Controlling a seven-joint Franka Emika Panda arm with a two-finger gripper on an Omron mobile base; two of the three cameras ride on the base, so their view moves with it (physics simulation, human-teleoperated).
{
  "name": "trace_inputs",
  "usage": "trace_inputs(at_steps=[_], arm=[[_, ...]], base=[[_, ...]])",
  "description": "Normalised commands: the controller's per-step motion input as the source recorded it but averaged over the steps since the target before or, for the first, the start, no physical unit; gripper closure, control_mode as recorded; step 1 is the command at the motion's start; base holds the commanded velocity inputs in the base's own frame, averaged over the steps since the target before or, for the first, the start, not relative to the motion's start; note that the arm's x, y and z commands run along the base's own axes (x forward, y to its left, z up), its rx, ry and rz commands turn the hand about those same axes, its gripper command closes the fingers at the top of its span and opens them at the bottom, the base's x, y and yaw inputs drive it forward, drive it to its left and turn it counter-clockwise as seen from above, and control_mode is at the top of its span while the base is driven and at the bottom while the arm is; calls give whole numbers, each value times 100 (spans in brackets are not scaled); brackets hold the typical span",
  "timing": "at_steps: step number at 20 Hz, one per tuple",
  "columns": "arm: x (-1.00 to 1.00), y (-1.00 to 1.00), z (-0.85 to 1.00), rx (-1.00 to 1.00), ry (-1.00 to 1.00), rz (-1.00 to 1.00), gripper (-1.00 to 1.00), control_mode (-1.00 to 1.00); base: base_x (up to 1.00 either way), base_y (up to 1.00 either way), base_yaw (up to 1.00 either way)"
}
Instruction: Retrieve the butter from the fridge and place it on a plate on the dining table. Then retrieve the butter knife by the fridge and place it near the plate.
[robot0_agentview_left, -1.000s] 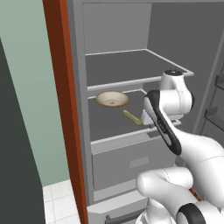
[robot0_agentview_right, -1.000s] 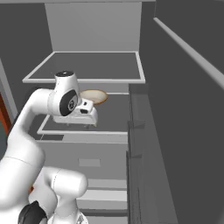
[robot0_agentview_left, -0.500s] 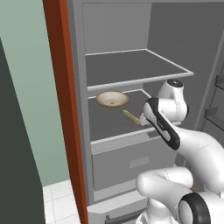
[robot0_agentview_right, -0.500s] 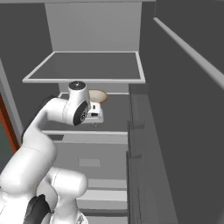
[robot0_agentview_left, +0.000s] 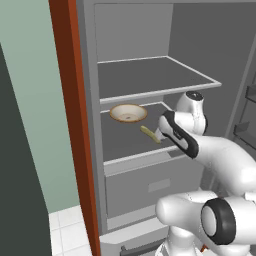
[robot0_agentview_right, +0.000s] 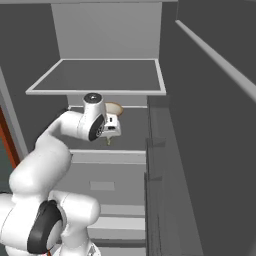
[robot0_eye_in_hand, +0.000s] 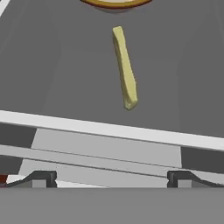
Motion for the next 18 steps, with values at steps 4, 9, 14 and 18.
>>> trace_inputs(at_steps=[4, 9, 14, 18], arm=[[60, 0, -20, 0, 0, 3, -100, -100], [64, 0, -30, 0, 0, 4, -100, -100], [45, 0, -21, 0, -1, 2, -100, -100], [32, 2, -6, 0, 0, 0, -100, -100]], base=[[0, 0, 0], [0, 0, 0], [0, 0, 0], [0, 0, 0]])
